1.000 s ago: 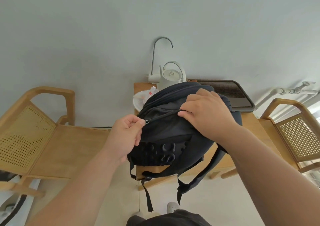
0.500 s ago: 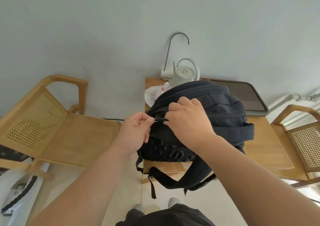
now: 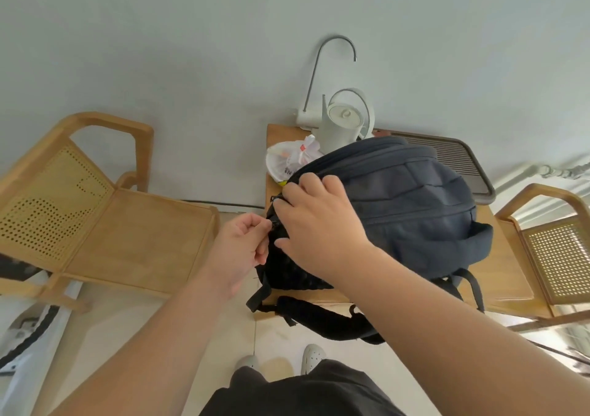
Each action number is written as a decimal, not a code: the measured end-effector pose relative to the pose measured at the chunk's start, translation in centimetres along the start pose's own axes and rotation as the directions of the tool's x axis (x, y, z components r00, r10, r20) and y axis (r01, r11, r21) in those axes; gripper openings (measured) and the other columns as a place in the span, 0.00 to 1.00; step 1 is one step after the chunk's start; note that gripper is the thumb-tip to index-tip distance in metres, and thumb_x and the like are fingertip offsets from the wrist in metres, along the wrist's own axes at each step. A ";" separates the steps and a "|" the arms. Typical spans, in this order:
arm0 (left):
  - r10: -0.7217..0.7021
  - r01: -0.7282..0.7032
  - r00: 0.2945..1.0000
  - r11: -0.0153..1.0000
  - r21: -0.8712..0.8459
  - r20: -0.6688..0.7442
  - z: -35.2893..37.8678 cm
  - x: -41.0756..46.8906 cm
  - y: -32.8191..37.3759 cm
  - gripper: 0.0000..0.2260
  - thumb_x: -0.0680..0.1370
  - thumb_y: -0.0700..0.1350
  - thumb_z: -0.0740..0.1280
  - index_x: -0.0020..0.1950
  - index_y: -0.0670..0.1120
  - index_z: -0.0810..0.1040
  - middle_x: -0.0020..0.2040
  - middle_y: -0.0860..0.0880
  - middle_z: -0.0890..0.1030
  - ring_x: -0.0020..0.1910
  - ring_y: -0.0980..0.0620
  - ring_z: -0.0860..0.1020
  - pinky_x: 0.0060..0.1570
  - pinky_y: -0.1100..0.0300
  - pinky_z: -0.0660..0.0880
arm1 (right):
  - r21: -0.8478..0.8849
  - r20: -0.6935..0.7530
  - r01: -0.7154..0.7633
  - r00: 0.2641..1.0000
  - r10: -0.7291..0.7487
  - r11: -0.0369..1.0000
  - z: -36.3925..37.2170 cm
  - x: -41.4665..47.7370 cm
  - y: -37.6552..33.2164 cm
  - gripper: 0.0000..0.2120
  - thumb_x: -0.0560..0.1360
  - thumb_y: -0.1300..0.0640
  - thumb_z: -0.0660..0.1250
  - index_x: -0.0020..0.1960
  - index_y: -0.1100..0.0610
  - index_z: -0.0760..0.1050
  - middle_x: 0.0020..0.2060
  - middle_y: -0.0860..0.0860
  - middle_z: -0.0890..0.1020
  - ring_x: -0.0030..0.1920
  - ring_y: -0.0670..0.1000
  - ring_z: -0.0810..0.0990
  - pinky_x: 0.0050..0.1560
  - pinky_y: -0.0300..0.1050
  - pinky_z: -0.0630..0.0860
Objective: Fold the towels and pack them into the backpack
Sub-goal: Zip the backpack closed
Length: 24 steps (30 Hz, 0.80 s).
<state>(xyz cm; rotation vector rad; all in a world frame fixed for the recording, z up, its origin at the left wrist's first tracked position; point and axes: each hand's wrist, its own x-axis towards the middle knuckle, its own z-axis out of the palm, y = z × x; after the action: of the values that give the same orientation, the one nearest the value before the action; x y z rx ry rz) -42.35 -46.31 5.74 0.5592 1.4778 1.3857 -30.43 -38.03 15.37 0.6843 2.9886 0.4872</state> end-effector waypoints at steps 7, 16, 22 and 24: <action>0.054 -0.044 0.995 0.993 0.113 -0.086 -1.7 0.8 -1.2 0.09 0.83 0.43 0.63 0.44 0.46 0.77 0.30 0.46 0.73 0.30 0.49 0.71 0.36 0.59 0.71 | 0.022 0.016 0.007 1.000 -0.007 1.000 2.7 1.5 0.7 0.07 0.78 0.50 0.68 0.42 0.50 0.76 0.36 0.45 0.70 0.44 0.52 0.63 0.44 0.50 0.57; 0.041 -0.030 0.993 0.994 0.105 -0.108 -2.1 2.5 -3.3 0.11 0.84 0.44 0.62 0.42 0.49 0.76 0.32 0.46 0.74 0.32 0.48 0.72 0.53 0.44 0.79 | 0.069 -0.295 -0.134 0.944 0.149 0.989 4.6 0.9 2.7 0.12 0.78 0.51 0.67 0.37 0.51 0.76 0.34 0.46 0.74 0.42 0.54 0.73 0.40 0.52 0.67; 0.045 -0.007 0.975 0.985 0.170 -0.216 -2.5 4.8 -3.2 0.11 0.84 0.43 0.62 0.41 0.47 0.75 0.29 0.49 0.74 0.29 0.49 0.72 0.44 0.53 0.77 | 0.083 -0.305 -0.189 0.930 0.206 0.978 6.1 1.9 2.5 0.11 0.77 0.52 0.68 0.37 0.51 0.77 0.34 0.45 0.75 0.42 0.54 0.72 0.42 0.52 0.66; 0.016 0.033 0.967 0.981 0.189 -0.256 -2.8 5.5 -3.5 0.10 0.84 0.43 0.62 0.43 0.47 0.75 0.29 0.49 0.75 0.28 0.50 0.72 0.44 0.55 0.75 | 0.092 -0.284 -0.193 0.935 0.212 0.977 6.8 2.3 1.8 0.09 0.76 0.53 0.70 0.37 0.51 0.76 0.33 0.45 0.74 0.43 0.53 0.72 0.42 0.51 0.65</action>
<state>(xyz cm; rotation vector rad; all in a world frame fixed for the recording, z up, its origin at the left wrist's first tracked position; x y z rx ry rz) -45.96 -43.78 0.16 0.5060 1.8346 1.3553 -31.05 -33.54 9.50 1.0189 3.2357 0.5518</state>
